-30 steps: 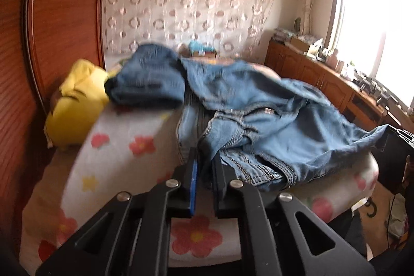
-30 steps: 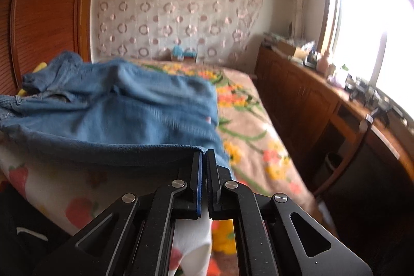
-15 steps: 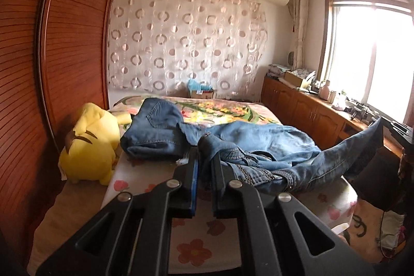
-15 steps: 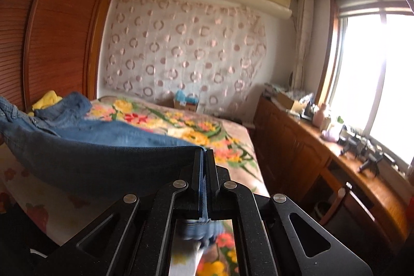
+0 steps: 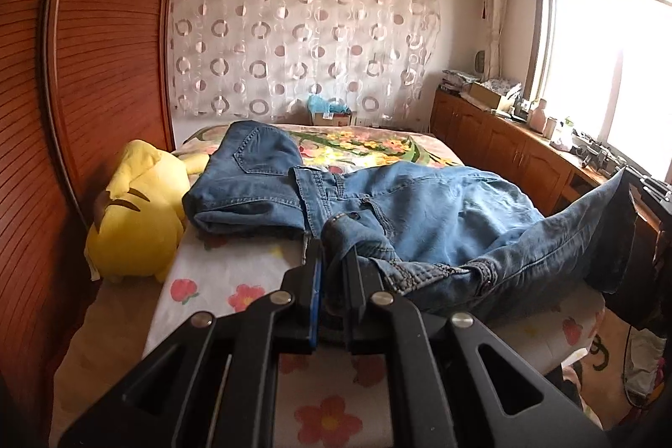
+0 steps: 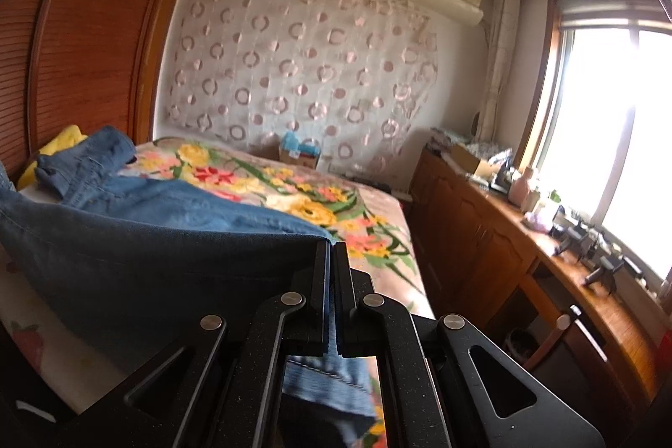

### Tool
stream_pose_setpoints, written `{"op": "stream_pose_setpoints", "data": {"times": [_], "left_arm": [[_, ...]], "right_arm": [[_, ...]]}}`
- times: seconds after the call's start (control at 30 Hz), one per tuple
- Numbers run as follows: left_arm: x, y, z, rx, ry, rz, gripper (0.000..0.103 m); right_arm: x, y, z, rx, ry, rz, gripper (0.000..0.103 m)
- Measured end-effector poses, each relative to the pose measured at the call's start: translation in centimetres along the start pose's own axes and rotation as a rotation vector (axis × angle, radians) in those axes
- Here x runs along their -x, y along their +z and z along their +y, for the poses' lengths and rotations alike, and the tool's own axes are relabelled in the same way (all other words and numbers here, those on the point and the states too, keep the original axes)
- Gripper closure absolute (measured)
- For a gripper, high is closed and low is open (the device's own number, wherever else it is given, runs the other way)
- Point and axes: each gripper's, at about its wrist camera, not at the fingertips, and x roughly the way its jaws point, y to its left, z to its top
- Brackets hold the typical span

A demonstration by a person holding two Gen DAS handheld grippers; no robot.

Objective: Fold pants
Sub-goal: 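Grasp the jeans with both grippers and lift them off the bed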

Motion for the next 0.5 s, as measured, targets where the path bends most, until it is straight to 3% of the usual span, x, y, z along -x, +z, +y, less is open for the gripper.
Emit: {"op": "stream_pose_setpoints", "data": {"times": [0.27, 0.5], "left_arm": [[-3.9, 2.9, -0.8, -0.042, 0.008, 0.003, 0.099], [-8.7, 7.0, 0.0, -0.034, 0.010, 0.002, 0.099]], "right_arm": [[-5.1, 0.0, -0.2, -0.009, -0.003, 0.032, 0.103], [-9.5, 2.8, -0.6, 0.017, -0.028, 0.007, 0.103]]}}
